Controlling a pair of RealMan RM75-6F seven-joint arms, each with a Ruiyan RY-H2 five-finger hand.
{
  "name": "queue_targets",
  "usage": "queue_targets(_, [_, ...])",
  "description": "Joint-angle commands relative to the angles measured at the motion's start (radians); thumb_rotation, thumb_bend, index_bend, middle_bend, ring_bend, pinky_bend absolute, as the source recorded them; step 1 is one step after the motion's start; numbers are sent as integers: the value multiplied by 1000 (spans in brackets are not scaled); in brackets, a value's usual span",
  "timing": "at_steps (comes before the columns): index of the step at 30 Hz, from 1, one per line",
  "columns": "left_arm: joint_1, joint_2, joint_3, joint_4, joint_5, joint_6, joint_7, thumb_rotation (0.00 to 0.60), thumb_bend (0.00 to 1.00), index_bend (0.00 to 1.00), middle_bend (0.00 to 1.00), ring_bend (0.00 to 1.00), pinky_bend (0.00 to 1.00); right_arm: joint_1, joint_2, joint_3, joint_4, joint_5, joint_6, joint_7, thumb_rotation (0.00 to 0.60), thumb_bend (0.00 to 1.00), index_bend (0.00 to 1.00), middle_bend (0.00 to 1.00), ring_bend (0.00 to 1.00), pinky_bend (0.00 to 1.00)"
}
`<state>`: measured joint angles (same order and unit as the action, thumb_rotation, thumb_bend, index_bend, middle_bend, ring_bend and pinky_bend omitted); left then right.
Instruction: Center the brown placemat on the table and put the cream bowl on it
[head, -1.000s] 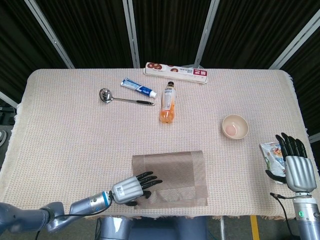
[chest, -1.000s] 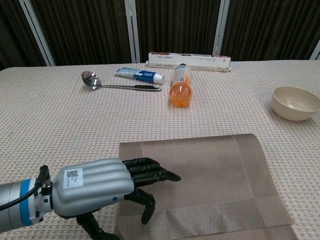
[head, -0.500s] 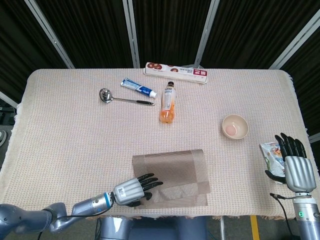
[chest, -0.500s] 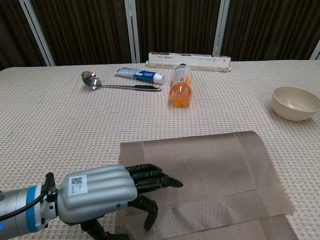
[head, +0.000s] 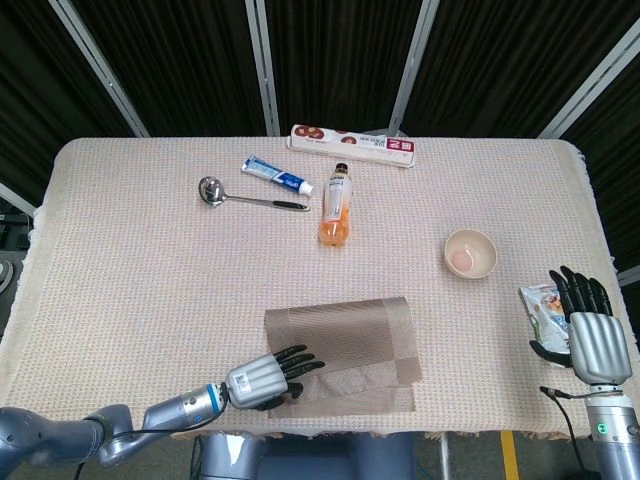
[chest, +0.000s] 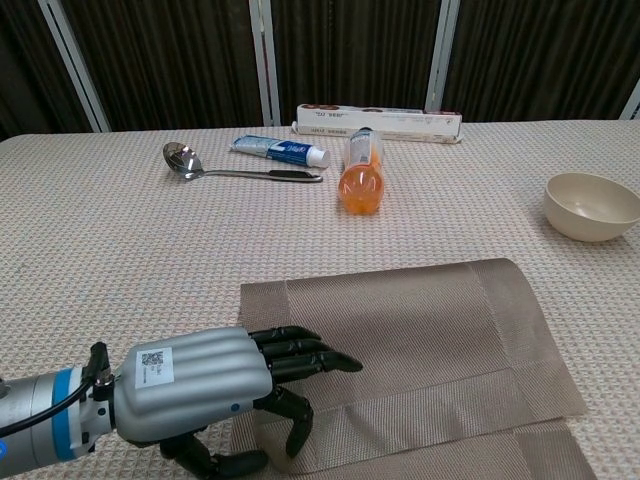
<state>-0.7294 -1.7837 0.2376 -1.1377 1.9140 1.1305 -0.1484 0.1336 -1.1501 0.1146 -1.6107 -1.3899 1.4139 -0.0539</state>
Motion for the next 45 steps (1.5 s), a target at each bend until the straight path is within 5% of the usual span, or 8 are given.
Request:
queue_targets(1, [0, -1, 1, 1, -3, -4, 1, 600, 445, 459, 0, 0, 0, 0, 0, 0, 0, -1, -1, 0, 600, 0, 0, 0, 0, 0])
queue_targets(7, [0, -4, 2, 3, -8, -8, -1, 600, 480, 478, 0, 0, 0, 0, 1, -1, 0, -1, -2, 1, 600, 0, 0, 0, 0, 0])
queue_targets(17, [6, -11, -11, 16, -24, 4, -12, 600, 510, 685, 0, 0, 0, 0, 2, -1, 1, -4, 0, 4, 600, 0, 0, 0, 0, 0])
queue_targets(24, [0, -3, -72, -7, -81, 9, -43, 600, 548, 723, 0, 0, 0, 0, 0, -2, 3, -8, 1, 4, 600, 0, 0, 0, 0, 0])
queue_targets(35, [-83, 71, -342, -54, -308, -70, -74, 600, 549, 731, 0, 0, 0, 0, -1, -3, -1, -10, 1, 1, 600, 0, 0, 0, 0, 0])
queue_targets(45, [-146, 100, -579, 92, -610, -204, -52, 600, 550, 736, 0, 0, 0, 1, -3, -4, 0, -9, -2, -4, 600, 0, 0, 0, 0, 0])
